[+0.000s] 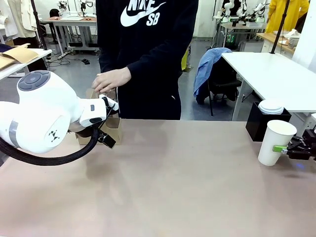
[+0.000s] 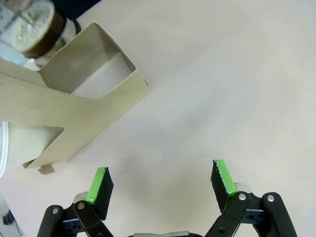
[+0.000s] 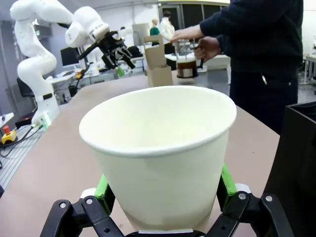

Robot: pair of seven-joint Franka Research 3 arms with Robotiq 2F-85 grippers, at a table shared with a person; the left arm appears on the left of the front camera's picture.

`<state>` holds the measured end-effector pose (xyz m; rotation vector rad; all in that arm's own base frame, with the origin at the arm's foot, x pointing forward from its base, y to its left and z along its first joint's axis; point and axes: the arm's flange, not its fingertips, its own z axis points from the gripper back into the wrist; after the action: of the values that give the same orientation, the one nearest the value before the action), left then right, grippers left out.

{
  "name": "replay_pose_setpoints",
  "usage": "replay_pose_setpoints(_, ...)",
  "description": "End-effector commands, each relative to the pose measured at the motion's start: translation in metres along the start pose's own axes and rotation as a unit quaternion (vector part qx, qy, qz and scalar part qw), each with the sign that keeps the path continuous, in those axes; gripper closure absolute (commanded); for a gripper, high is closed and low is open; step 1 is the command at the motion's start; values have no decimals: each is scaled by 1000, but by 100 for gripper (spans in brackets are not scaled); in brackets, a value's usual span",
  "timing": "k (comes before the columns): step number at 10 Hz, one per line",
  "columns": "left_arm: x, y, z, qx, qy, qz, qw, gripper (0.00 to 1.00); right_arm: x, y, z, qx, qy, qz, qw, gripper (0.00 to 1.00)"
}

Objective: Pour a drink into a cup and package it in a carrier.
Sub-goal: Pick up the 600 ml Paper Cup and place it in the middle top area of the table.

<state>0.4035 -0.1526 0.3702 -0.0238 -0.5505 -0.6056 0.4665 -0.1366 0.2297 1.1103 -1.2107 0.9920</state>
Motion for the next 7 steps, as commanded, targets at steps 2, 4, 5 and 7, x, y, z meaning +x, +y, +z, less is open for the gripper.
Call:
replay_pose_setpoints(2,0,0,0,-1,0,1,1000,0,4,-1,0,-3,-2,6,1000,3)
replay_pose_setpoints(4,0,0,0,-1,0,1,1000,0,0,0,1,-1,0,0,1000,3)
replay_pose_setpoints(5,0,0,0,-1,0,1,1000,0,1,-5,-9,-13,6,-7,1000,3)
replay_pose_setpoints(7,0,0,0,-1,0,1,1000,0,-2,-9,-16,-16,7,3,1000,23)
